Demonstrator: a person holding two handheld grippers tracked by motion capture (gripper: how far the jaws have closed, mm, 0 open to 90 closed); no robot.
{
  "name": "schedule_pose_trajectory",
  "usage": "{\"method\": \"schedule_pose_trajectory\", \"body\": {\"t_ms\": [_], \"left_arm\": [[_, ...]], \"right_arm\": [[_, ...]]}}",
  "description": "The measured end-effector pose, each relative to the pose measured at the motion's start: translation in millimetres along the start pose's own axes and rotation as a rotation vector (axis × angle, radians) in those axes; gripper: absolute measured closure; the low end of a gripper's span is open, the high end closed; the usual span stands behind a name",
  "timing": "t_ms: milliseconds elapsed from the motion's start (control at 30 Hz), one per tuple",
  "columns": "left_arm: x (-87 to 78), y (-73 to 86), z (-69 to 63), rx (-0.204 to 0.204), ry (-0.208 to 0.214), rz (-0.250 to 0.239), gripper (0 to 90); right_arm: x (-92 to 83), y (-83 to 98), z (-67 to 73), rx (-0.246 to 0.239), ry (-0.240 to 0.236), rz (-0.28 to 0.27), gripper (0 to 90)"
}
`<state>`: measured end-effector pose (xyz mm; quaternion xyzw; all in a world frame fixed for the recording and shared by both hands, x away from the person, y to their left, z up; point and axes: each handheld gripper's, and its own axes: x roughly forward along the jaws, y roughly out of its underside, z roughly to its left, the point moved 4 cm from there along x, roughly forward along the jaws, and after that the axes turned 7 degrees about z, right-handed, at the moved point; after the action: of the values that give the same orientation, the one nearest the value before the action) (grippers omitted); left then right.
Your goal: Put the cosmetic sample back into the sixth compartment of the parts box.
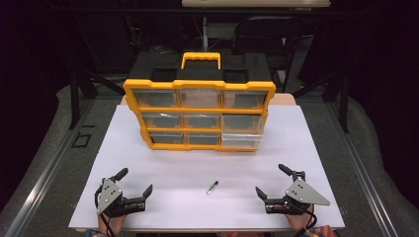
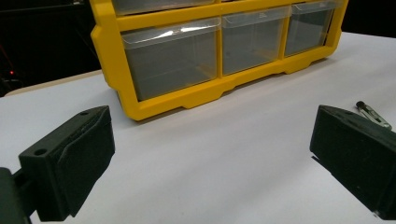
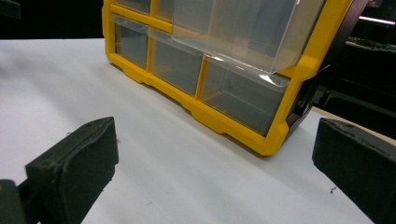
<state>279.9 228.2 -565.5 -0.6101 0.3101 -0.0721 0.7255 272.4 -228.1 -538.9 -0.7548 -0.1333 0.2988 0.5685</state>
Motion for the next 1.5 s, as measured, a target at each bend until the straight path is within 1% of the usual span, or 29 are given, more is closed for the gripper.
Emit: {"method": "schedule_pose_trajectory", "body": {"t_ms": [200,233,300,367,400,533,567,600,633,700,767,800,867,967,1100,1167,1200,1233,1333,1367,1400,1467,1500], "left_arm": [[2.9,-1.4,-1.8,0.0,0.0,0.011,0.0],[3.9,-2.2,-2.7,0.005,0.0,0.018,0.0],[5.2,-3.0,-4.0,0.001,0.002,0.022,0.0],[6.0,-3.5,-4.7,0.001,0.001,0.025,0.0],[7.8,-4.7,-6.3,-0.002,0.01,0.035,0.0],[11.6,-6.6,-9.5,0.002,0.021,0.045,0.0],[14.5,-8.0,-12.5,0.004,0.033,0.057,0.0],[14.5,-8.0,-12.5,0.004,0.033,0.057,0.0],[17.2,-9.8,-16.3,0.006,0.046,0.071,0.0],[19.1,-12.0,-19.7,0.013,0.063,0.092,0.0],[20.0,-13.1,-21.5,0.012,0.067,0.098,0.0],[21.8,-15.1,-24.6,0.01,0.078,0.108,0.0],[22.9,-16.0,-26.1,0.011,0.077,0.11,0.0],[25.1,-20.7,-32.0,0.024,0.076,0.1,0.0],[28.8,-23.3,-36.8,0.025,0.09,0.101,0.0],[34.1,-25.1,-41.7,0.025,0.109,0.113,0.0],[34.1,-25.1,-41.7,0.025,0.109,0.113,0.0],[37.8,-26.4,-45.6,0.025,0.122,0.121,0.0],[41.5,-27.5,-49.6,0.03,0.134,0.131,0.0],[45.4,-28.4,-53.4,0.031,0.146,0.145,0.0],[45.4,-28.4,-53.4,0.031,0.146,0.145,0.0],[51.3,-29.4,-59.0,0.032,0.156,0.167,0.0],[51.3,-29.4,-59.0,0.032,0.156,0.167,0.0]], "right_arm": [[1.4,0.4,-1.3,0.003,-0.005,0.004,0.0],[2.5,0.7,-1.7,0.006,-0.009,0.007,0.0],[3.3,0.7,-1.4,0.012,-0.011,0.009,0.0],[4.3,0.6,-1.5,0.007,-0.008,0.013,0.0],[4.5,0.7,-1.5,0.006,-0.008,0.016,0.0],[5.6,1.1,-2.1,0.009,-0.014,0.02,0.0],[5.9,1.1,-2.1,0.007,-0.015,0.02,0.0],[5.9,1.1,-2.1,0.007,-0.015,0.02,0.0],[6.4,1.0,-2.0,0.002,-0.016,0.021,0.0],[6.9,1.0,-1.6,0.002,-0.019,0.024,0.0],[7.1,1.0,-1.7,0.0,-0.02,0.024,0.0],[7.5,1.2,-2.0,0.001,-0.02,0.028,0.0],[7.9,1.2,-1.7,0.003,-0.022,0.027,0.0],[8.4,1.2,-1.5,0.003,-0.022,0.029,0.0],[9.5,1.3,-1.7,0.005,-0.023,0.031,0.0],[9.9,1.2,-1.5,0.003,-0.024,0.033,0.0],[9.9,1.2,-1.5,0.003,-0.024,0.033,0.0],[9.7,1.1,-1.2,0.0,-0.025,0.033,0.0],[9.7,1.2,-1.4,0.002,-0.026,0.033,0.0],[9.8,1.3,-1.4,0.004,-0.026,0.033,0.0],[9.9,1.5,-1.5,0.003,-0.026,0.035,0.0],[10.0,1.5,-1.4,0.0,-0.027,0.037,0.0],[10.0,1.5,-1.4,0.0,-0.028,0.037,0.0]]}}
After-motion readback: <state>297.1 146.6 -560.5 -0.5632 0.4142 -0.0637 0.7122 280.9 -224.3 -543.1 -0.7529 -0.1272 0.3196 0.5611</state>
